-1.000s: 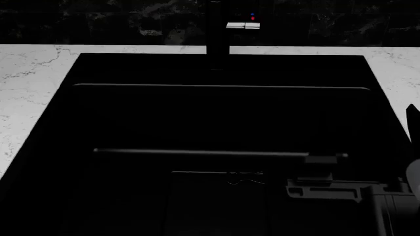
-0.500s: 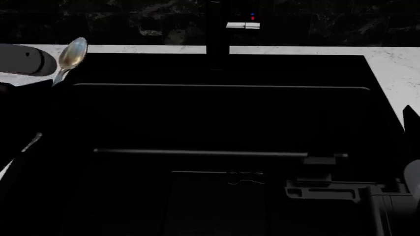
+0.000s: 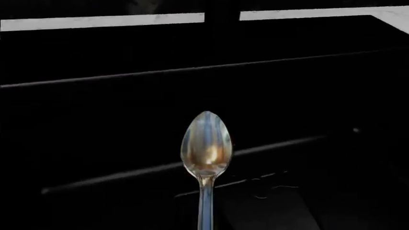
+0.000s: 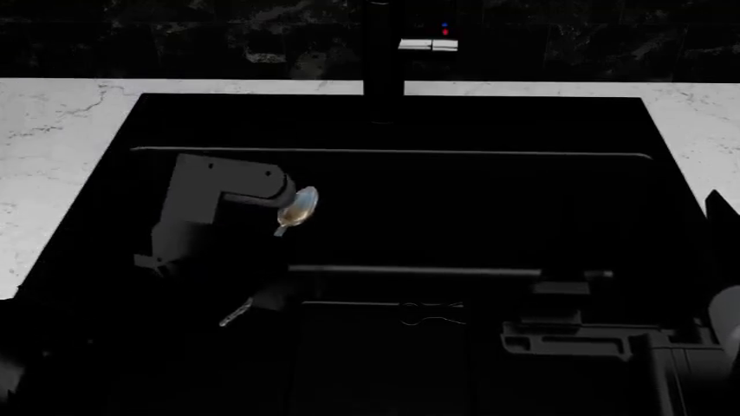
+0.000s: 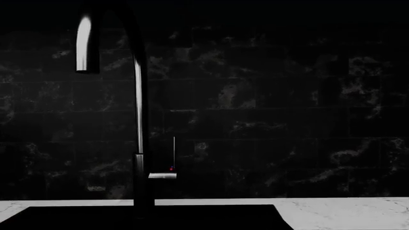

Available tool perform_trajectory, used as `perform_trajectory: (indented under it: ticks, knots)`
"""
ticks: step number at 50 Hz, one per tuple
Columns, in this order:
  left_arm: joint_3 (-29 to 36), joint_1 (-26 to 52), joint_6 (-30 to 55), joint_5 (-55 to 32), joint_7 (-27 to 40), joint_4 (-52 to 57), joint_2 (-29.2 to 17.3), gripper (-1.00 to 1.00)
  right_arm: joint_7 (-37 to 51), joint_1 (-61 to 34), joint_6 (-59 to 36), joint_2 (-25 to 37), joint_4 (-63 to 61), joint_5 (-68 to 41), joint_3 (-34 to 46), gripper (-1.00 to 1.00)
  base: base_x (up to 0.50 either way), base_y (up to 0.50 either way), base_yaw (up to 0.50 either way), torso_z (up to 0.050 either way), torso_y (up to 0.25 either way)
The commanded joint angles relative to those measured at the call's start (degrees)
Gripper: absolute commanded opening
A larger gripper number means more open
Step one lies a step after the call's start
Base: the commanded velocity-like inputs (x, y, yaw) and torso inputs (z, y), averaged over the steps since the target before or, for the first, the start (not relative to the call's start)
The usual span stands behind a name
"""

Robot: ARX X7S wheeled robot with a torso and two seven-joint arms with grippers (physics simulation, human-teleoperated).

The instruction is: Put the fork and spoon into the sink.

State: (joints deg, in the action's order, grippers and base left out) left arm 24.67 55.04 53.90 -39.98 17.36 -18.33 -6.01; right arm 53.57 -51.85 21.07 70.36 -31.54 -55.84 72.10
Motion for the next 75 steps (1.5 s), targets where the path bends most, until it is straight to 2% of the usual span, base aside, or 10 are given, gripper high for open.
perform_trajectory:
  ticks: [1, 7, 23, 24, 37, 45, 50, 55, 60, 75]
  knots:
    - [6.27, 1.16, -12.36, 6.00, -5.37, -23.93, 5.41, -1.00, 0.33, 0.55, 0.44, 0.49, -0.47, 0.37, -0.15, 1.00, 0.00, 0.00, 0.00, 0.000, 0.000]
    - [13.82, 2.02, -17.22, 1.33, -5.80, -31.03, 5.86, -1.00, 0.52, 0.72, 0.38, 0.46, -0.61, 0.42, -0.19, 1.00, 0.00, 0.00, 0.00, 0.000, 0.000]
    - [23.35, 2.56, -20.78, -6.85, -6.04, -36.47, 5.66, -1.00, 1.14, 0.73, -0.34, 0.66, -1.47, 0.54, -0.47, 1.00, 0.00, 0.00, 0.00, 0.000, 0.000]
    - [23.74, 2.58, -20.84, -7.02, -6.55, -36.31, 5.57, 1.00, 1.19, 0.79, -0.30, 0.69, -1.49, 0.59, -0.48, 1.00, 0.00, 0.00, 0.00, 0.000, 0.000]
    - [25.18, 3.44, -22.03, -9.47, -5.83, -35.22, 4.70, 1.00, 0.95, 1.03, -0.37, 0.44, -1.05, 0.51, -0.63, 1.00, 0.00, 0.00, 0.00, 0.000, 0.000]
    - [23.18, 3.49, -15.95, -13.67, 1.10, -16.53, -1.47, 1.00, 0.74, 1.39, 0.10, 0.50, -0.85, 0.61, -0.74, 1.00, 0.00, 0.00, 0.00, 0.000, 0.000]
    - [18.60, 5.25, -11.53, -19.60, 6.69, 2.75, -8.30, 1.00, 0.94, 1.61, 0.23, 0.85, -1.11, 0.71, -0.79, 1.00, 0.00, 0.00, 0.00, 0.000, 0.000]
    - [12.73, 5.57, -10.30, -25.13, 11.87, 14.34, -13.32, 1.00, 0.90, 1.68, 0.31, 0.89, -1.01, 0.70, -0.90, 1.00, 0.00, 0.00, 0.00, 0.000, 0.000]
    - [10.61, 2.44, -11.04, -26.58, 15.36, 26.61, -18.34, 1.00, 0.86, 1.30, -0.29, 0.93, -1.22, 0.57, -1.10, 1.00, 0.00, 0.00, 0.00, 0.000, 0.000]
    - [6.74, -8.74, -15.35, -26.17, 23.12, 46.25, -28.57, 1.00, 1.41, 2.30, 0.74, 2.03, -1.81, 1.21, -1.18, 1.00, 0.00, 0.00, 0.00, 0.000, 0.000]
